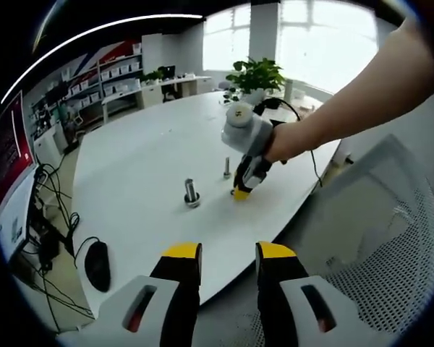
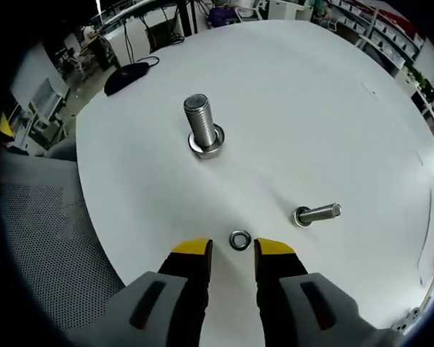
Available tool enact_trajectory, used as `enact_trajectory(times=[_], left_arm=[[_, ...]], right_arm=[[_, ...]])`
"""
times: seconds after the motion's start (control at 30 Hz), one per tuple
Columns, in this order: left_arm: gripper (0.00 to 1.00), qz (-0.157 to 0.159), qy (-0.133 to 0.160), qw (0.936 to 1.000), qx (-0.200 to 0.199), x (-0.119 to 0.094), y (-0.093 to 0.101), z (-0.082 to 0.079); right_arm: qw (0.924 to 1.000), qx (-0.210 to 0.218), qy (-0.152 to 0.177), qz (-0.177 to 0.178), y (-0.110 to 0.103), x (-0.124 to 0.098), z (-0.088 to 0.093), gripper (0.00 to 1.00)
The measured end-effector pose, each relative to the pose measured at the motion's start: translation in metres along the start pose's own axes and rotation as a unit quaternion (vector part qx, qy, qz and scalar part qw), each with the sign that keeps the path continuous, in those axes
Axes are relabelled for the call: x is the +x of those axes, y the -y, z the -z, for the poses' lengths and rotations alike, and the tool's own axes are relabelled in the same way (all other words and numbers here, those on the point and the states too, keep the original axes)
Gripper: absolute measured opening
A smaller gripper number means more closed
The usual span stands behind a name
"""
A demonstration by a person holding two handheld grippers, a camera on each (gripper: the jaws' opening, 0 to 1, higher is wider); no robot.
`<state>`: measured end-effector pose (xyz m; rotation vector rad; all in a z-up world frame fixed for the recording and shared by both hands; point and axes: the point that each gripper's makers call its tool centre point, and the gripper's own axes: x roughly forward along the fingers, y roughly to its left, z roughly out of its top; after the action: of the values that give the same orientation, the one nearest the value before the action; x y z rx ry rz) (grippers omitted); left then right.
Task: Place the washer onto the threaded stud by aligning its center hole with the stud, sliding it down to the base, and recovering from edge contact or off-axis alignment until the washer reaches the visible bottom stop.
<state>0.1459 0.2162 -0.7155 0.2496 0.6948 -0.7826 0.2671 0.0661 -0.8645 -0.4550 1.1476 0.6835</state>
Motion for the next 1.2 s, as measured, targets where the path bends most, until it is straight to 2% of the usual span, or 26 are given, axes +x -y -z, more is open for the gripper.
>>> enact_trajectory(times=[0.2,0.4,0.53,0.6,0.67,0.73,0.8,0.97,1.1,1.2], left_arm=[[0.28,0.001,-0.004,1.0,0.0,0.0005,0.0001,0.001],[0.28,0.008,-0.014,0.9999,0.005,0.0017,0.0042,0.0051],[0.28,0.005,-0.008,1.0,0.001,0.0009,0.0022,0.0025],[0.28,0.007,-0.013,0.9999,0.004,0.0018,0.0034,0.0044],[0.28,0.005,-0.009,0.9999,0.005,0.0015,0.0027,0.0027],[0.27,0.003,-0.004,1.0,0.001,0.0009,0.0011,0.001],[0.27,0.002,-0.008,1.0,-0.001,0.0015,0.0007,0.0023],[0.26,0.001,-0.008,1.0,-0.001,0.0019,0.0001,0.0017],[0.26,0.004,-0.017,0.9998,0.002,0.0033,0.0022,0.0049],[0.26,-0.001,-0.013,0.9999,0.001,0.0024,0.0002,0.0034]], right_arm=[[0.9999,-0.009,0.005,-0.001,0.0,0.0041,-0.0009,0.24],[0.9989,-0.047,0.0,-0.006,-0.0007,0.0028,0.0004,0.23],[0.9979,-0.063,-0.011,-0.012,0.0037,0.0039,-0.0003,0.18],[0.993,-0.108,-0.027,-0.042,0.0055,0.0044,0.0012,0.17],[0.9889,-0.134,-0.033,-0.056,0.0038,0.003,0.0024,0.17],[0.9885,-0.138,-0.038,-0.049,0.0039,0.0034,0.0022,0.17],[0.9841,-0.169,-0.044,-0.033,0.0029,0.0041,0.0023,0.16],[0.983,-0.174,-0.052,-0.025,0.0017,0.0052,0.0013,0.15],[0.9794,-0.185,-0.077,-0.021,0.0015,0.0063,0.0007,0.15],[0.9761,-0.191,-0.104,-0.005,-0.0001,0.0063,0.001,0.15]])
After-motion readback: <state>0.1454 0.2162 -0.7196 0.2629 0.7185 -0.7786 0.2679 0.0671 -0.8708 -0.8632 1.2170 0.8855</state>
